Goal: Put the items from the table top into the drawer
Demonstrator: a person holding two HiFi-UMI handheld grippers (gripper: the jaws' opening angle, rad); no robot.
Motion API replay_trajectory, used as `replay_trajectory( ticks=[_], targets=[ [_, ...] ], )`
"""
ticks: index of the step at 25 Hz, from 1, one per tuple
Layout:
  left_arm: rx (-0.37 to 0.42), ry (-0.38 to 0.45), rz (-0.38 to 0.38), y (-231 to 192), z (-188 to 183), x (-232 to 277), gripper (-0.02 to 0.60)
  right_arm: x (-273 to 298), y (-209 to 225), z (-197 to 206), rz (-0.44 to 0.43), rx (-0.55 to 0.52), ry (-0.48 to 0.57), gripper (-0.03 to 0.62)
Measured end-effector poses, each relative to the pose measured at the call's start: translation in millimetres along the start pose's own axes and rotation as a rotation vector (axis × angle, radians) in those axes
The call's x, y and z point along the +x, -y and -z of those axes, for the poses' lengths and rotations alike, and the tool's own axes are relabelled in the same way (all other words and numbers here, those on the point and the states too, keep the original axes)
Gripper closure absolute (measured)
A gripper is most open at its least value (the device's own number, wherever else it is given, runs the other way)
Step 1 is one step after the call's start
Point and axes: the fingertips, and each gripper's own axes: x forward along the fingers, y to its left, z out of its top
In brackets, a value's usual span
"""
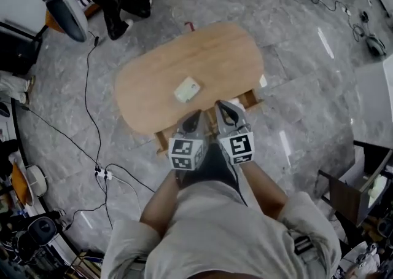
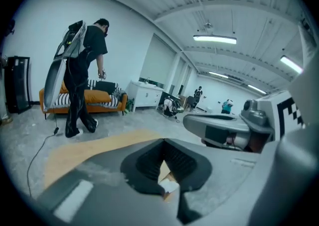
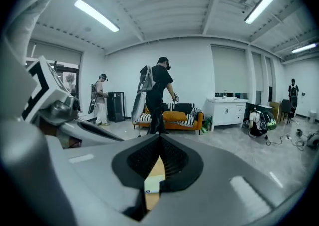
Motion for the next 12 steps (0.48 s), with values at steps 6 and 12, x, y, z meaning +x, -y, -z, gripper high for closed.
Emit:
replay_trajectory(
  ticks=[6, 12],
  targets=[
    [-0.010, 0.097, -0.016, -7, -46, -40, 0.563, -18, -23, -19, 0.039, 0.031, -0.003, 0.588],
    [0.038, 0.116, 0.016, 11, -62, -47, 0.563, -27, -24, -51, 0.026, -0.028, 0.048, 0.588]
  ],
)
